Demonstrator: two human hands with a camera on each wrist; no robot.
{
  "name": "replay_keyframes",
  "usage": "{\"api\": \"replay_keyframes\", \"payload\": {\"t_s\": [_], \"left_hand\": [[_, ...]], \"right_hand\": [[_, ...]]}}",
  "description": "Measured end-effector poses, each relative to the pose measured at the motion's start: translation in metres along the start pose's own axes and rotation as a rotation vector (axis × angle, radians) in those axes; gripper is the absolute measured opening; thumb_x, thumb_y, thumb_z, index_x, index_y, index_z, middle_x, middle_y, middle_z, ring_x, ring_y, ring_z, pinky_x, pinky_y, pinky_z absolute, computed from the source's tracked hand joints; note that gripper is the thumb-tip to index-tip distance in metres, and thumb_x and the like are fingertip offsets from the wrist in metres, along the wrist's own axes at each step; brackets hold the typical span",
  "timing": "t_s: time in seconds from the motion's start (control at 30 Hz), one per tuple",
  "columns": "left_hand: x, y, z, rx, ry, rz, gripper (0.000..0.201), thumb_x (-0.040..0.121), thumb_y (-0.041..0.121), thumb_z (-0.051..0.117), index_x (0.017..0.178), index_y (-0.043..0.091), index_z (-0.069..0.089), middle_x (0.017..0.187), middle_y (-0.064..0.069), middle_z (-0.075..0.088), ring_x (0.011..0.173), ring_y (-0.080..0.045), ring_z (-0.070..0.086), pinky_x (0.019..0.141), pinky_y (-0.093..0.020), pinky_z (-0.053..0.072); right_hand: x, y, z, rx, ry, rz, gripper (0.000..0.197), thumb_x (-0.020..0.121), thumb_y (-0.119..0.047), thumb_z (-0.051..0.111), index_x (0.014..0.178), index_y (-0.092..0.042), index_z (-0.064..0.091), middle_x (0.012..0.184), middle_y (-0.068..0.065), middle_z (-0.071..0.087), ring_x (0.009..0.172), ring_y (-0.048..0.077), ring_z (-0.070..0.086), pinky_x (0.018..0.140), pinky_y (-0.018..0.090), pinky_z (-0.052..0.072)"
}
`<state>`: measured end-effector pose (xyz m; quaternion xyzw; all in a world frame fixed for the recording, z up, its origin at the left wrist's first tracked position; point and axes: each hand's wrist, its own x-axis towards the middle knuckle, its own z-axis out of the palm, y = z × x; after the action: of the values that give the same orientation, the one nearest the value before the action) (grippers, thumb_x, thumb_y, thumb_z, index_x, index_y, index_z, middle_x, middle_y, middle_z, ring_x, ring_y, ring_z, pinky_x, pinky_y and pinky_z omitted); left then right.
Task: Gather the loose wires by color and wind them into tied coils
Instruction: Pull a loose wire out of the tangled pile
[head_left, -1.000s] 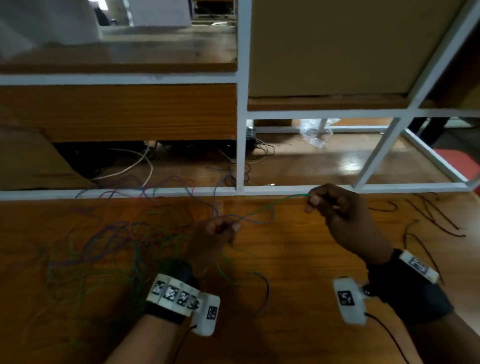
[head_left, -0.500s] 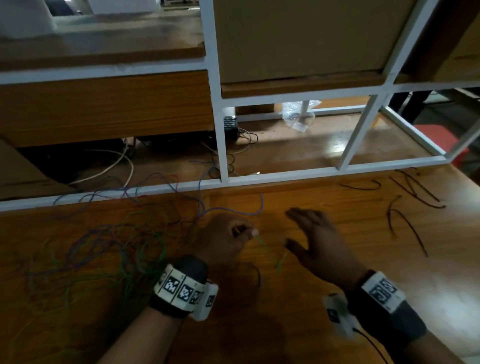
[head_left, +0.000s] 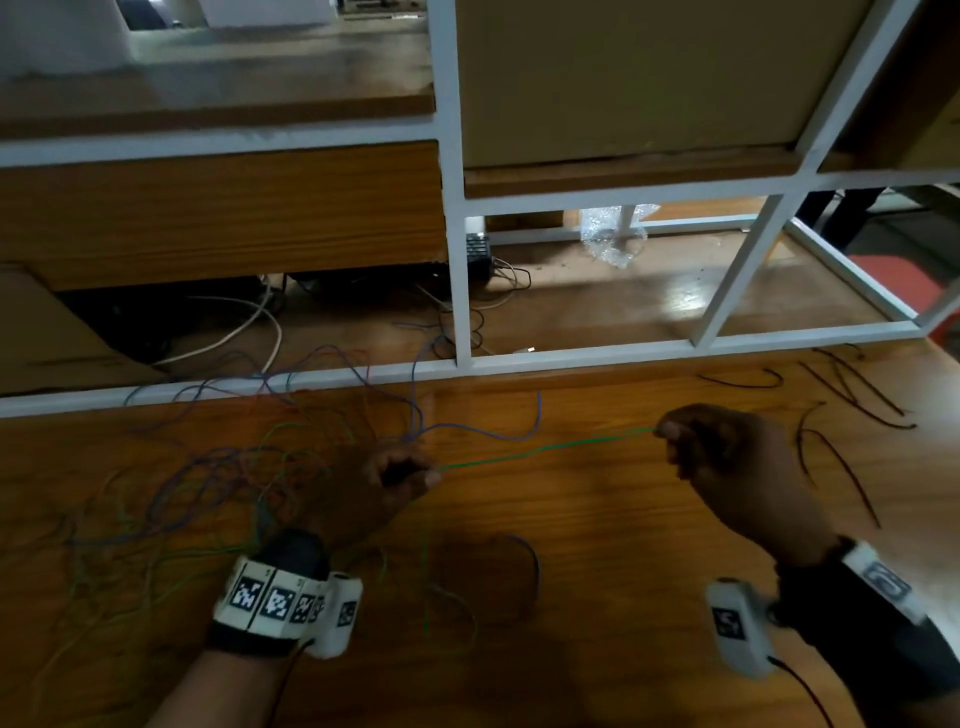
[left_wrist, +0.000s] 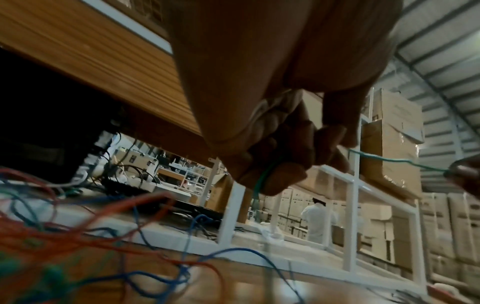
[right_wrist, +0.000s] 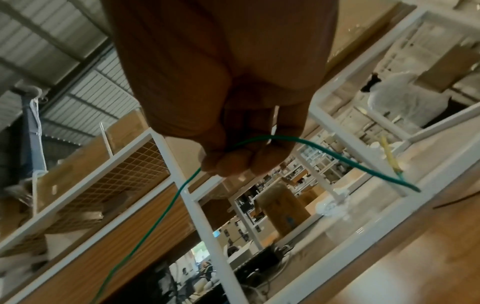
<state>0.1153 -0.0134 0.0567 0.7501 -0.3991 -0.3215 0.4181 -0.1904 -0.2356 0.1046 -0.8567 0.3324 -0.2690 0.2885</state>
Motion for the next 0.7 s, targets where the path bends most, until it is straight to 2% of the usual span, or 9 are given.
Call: {"api": "replay_keyframes", "payload": {"t_s": [0.1,0.2,0.27,0.33,0.4,0.47,0.57,0.63,0.7], "left_hand": [[0.000,-0.012,-0.010,0.082,0.009,-0.057,0.009,0.088,0.034,0.072,0.088,0.043,0.073,0.095,0.015,0.073,0.089,0.005,0.066,0.078,-0.023,0.052],[0.003,-0.002,-0.011,0.092,0.084,-0.050,0.015,0.091,0.032,0.069,0.081,0.042,0.070,0.075,0.021,0.070,0.074,0.010,0.064,0.075,-0.023,0.053],[0.005,0.017,-0.003,0.150,0.094,0.048,0.011,0.094,0.026,0.067,0.088,0.036,0.067,0.078,0.028,0.060,0.071,0.022,0.056,0.067,-0.006,0.045],[0.007,0.037,0.011,0.225,0.021,0.147,0.009,0.096,0.025,0.065,0.099,0.033,0.066,0.091,0.029,0.055,0.078,0.025,0.052,0.066,0.001,0.041],[0.012,0.049,0.027,0.300,-0.054,0.264,0.014,0.095,0.025,0.067,0.100,0.037,0.067,0.089,0.023,0.060,0.084,0.014,0.056,0.066,-0.004,0.042],[0.019,0.057,0.038,0.336,-0.076,0.351,0.012,0.093,0.024,0.068,0.101,0.032,0.074,0.087,0.015,0.066,0.081,-0.001,0.060,0.063,-0.013,0.046],[0.022,0.065,0.039,0.214,-0.055,0.390,0.009,0.091,0.020,0.070,0.098,0.021,0.076,0.083,0.010,0.068,0.076,-0.008,0.061,0.060,-0.019,0.047],[0.020,0.059,0.030,0.088,-0.053,0.322,0.003,0.090,0.021,0.072,0.092,0.021,0.074,0.081,-0.004,0.068,0.075,-0.022,0.063,0.064,-0.033,0.052],[0.017,0.042,0.014,0.044,-0.024,0.216,0.005,0.090,0.024,0.072,0.089,0.019,0.072,0.078,-0.012,0.067,0.071,-0.028,0.062,0.064,-0.038,0.051]], "right_hand": [[-0.009,0.014,-0.007,-0.018,0.035,0.065,0.016,0.099,-0.010,0.064,0.089,-0.019,0.072,0.070,-0.004,0.068,0.065,0.010,0.068,0.055,0.035,0.056],[-0.014,0.028,0.009,-0.083,-0.202,0.141,0.030,0.098,-0.003,0.065,0.086,-0.030,0.067,0.078,-0.006,0.074,0.067,0.010,0.069,0.061,0.040,0.059],[-0.018,0.022,0.023,-0.242,-0.360,0.130,0.021,0.098,-0.014,0.069,0.111,-0.030,0.068,0.114,-0.001,0.075,0.099,0.016,0.071,0.081,0.034,0.059],[-0.015,0.007,0.036,-0.393,-0.413,0.021,0.058,0.096,-0.041,0.069,0.148,-0.021,0.051,0.147,0.002,0.056,0.131,0.022,0.055,0.104,0.036,0.050],[-0.005,-0.020,0.050,-0.305,-0.387,-0.064,0.073,0.097,-0.054,0.063,0.157,-0.019,0.041,0.155,-0.001,0.048,0.139,0.019,0.046,0.112,0.037,0.043],[0.006,-0.041,0.066,-0.184,-0.367,-0.163,0.056,0.100,-0.051,0.060,0.146,-0.020,0.056,0.141,0.000,0.063,0.123,0.016,0.061,0.101,0.039,0.052],[0.015,-0.056,0.076,-0.088,-0.314,-0.282,0.019,0.103,-0.024,0.054,0.104,-0.024,0.073,0.082,-0.006,0.075,0.062,0.011,0.065,0.058,0.038,0.054],[0.020,-0.059,0.063,-0.028,-0.226,-0.277,0.025,0.103,-0.021,0.047,0.096,-0.023,0.072,0.071,-0.009,0.069,0.058,0.007,0.062,0.056,0.038,0.054],[0.027,-0.058,0.040,0.093,-0.111,-0.180,0.026,0.102,-0.028,0.048,0.094,-0.021,0.072,0.073,-0.008,0.070,0.067,0.009,0.068,0.066,0.041,0.059]]}}
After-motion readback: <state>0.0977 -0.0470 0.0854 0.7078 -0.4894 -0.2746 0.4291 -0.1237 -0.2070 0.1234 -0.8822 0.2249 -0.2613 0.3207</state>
